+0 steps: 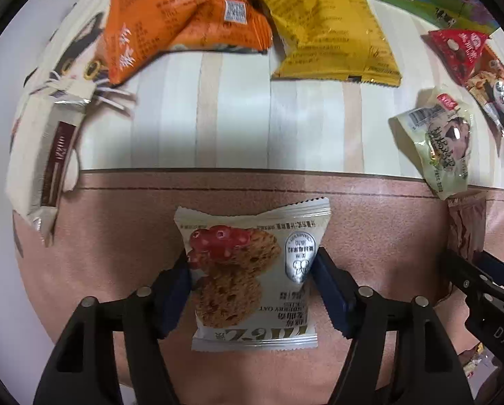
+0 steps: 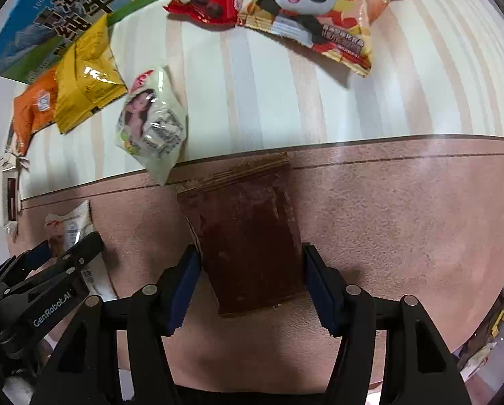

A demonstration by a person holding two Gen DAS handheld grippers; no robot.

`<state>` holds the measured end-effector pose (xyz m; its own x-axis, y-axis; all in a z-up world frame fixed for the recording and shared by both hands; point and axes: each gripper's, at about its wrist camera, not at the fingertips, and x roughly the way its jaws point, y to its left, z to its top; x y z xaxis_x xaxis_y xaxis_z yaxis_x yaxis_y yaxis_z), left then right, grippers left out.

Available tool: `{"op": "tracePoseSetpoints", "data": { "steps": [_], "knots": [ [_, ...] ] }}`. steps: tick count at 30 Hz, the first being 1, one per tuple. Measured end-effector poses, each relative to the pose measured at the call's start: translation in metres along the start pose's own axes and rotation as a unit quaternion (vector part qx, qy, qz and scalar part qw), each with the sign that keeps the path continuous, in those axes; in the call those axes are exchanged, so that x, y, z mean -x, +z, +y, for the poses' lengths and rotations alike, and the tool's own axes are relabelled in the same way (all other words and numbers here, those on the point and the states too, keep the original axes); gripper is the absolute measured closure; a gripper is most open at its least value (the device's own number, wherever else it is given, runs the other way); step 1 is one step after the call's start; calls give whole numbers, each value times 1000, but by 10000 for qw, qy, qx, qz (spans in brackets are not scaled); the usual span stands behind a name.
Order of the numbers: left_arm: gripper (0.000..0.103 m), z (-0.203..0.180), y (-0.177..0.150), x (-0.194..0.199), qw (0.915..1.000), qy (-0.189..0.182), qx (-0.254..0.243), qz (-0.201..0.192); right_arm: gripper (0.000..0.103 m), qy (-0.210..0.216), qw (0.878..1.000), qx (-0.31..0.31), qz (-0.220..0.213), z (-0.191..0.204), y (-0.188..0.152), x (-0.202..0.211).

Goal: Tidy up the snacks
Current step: 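Grasp the brown jerky packet with right tool while left tool grasps white oat-cookie packet, then carry both packets into the cardboard box and open both tools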

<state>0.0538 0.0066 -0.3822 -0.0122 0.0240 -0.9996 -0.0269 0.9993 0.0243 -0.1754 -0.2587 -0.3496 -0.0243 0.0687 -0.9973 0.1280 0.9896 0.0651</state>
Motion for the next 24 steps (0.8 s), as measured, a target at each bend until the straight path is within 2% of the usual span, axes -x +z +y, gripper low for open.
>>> {"op": "tracePoseSetpoints", "data": {
  "steps": [4,9,10,11,12,14,17,24],
  "knots": [
    [35,-8,0,-7,10000,-5,17,47,26,22,9999,25,102,-1,-2,-9],
    [36,-6,-2,-9,10000,-48,88,4,25,-144,9997,171,76,10,3,-22],
    [37,9,3,-3,9999,-66,111,-10,29,-156,9997,161,46,10,2,-23],
    [39,16,2,-2,9999,-65,133,-27,39,-200,9997,171,-13,9,0,-22],
    [41,18,1,-1,9998,-76,159,-40,42,-229,9995,179,-100,7,-4,-20],
    [46,25,-1,11,9996,-160,210,-70,44,-117,9997,116,-184,4,-8,-15],
    [48,25,-1,20,9995,-214,195,-126,45,75,9997,13,-244,-2,-8,-7],
    [49,21,3,66,9977,-500,99,-447,45,727,9961,-166,-468,-5,-1,34]
  ]
}}
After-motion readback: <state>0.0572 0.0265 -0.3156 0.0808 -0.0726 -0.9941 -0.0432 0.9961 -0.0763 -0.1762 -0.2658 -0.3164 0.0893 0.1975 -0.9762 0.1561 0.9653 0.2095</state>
